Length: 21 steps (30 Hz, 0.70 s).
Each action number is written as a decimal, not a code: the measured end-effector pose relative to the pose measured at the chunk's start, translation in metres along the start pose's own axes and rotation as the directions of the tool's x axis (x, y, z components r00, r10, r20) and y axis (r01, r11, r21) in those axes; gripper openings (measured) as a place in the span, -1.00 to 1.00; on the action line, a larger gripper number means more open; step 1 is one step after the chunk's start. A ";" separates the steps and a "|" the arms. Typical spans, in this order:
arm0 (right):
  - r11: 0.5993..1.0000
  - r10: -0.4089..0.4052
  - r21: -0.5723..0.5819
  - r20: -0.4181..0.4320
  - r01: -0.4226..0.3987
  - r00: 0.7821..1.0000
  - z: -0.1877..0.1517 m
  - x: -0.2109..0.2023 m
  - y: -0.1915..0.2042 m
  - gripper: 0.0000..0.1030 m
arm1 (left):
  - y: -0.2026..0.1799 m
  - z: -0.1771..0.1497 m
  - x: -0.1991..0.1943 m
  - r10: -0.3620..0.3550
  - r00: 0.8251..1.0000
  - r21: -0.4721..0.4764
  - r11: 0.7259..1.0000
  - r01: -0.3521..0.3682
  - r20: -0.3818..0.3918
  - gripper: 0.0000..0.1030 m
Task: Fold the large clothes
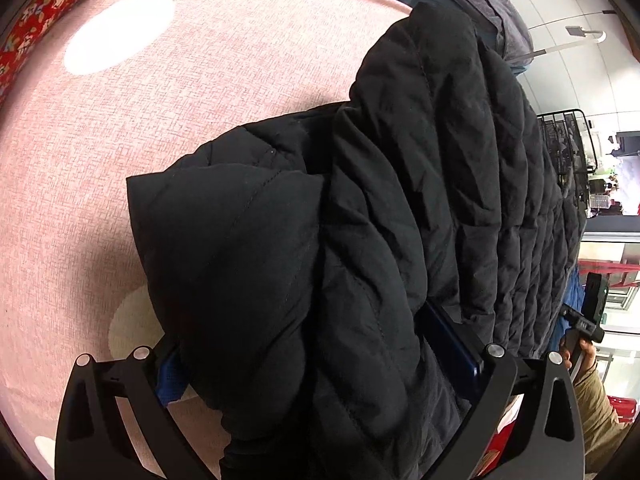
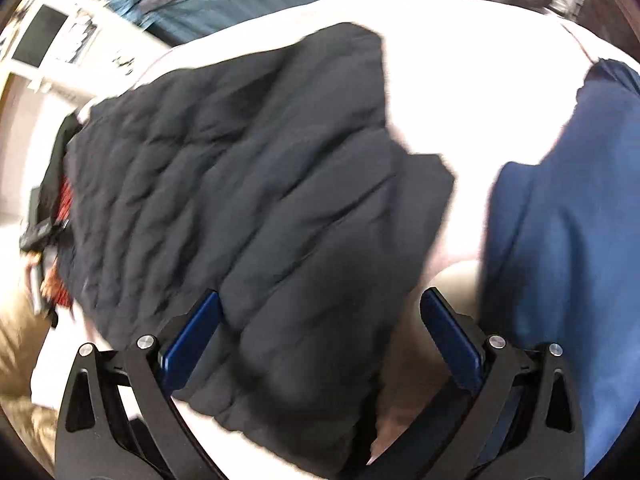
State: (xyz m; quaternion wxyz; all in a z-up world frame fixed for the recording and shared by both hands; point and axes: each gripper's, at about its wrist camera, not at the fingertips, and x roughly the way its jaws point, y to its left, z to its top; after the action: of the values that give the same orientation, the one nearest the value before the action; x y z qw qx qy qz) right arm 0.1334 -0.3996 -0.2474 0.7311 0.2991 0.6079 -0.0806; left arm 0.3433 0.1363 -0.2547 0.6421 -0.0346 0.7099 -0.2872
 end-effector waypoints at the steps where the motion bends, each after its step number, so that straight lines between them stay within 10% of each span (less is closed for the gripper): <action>1: 1.000 0.005 0.014 -0.003 -0.005 1.000 0.002 0.004 -0.002 0.91 | 0.003 0.001 0.003 0.005 1.000 -0.001 1.000 -0.005 -0.004 0.90; 6: 1.000 -0.022 -0.002 -0.024 0.022 0.999 0.017 0.033 0.001 0.91 | 0.001 0.004 0.004 0.003 1.000 0.002 1.000 -0.003 0.007 0.90; 12: 0.984 0.140 0.115 -0.037 -0.135 0.989 0.014 0.045 0.000 0.85 | -0.018 -0.005 0.002 -0.009 0.999 0.022 1.000 0.008 0.031 0.75; 21: 0.963 0.146 0.214 0.092 -0.163 0.985 -0.011 0.007 0.025 -0.46 | -0.043 -0.023 -0.016 -0.027 0.997 0.039 0.999 0.025 0.066 -0.12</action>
State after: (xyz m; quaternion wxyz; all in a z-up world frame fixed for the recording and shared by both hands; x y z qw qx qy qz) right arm 0.1375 -0.3716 -0.2467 0.7198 0.4217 0.5420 -0.1019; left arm 0.3109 0.1159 -0.2206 0.6622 -0.0413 0.6820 -0.3076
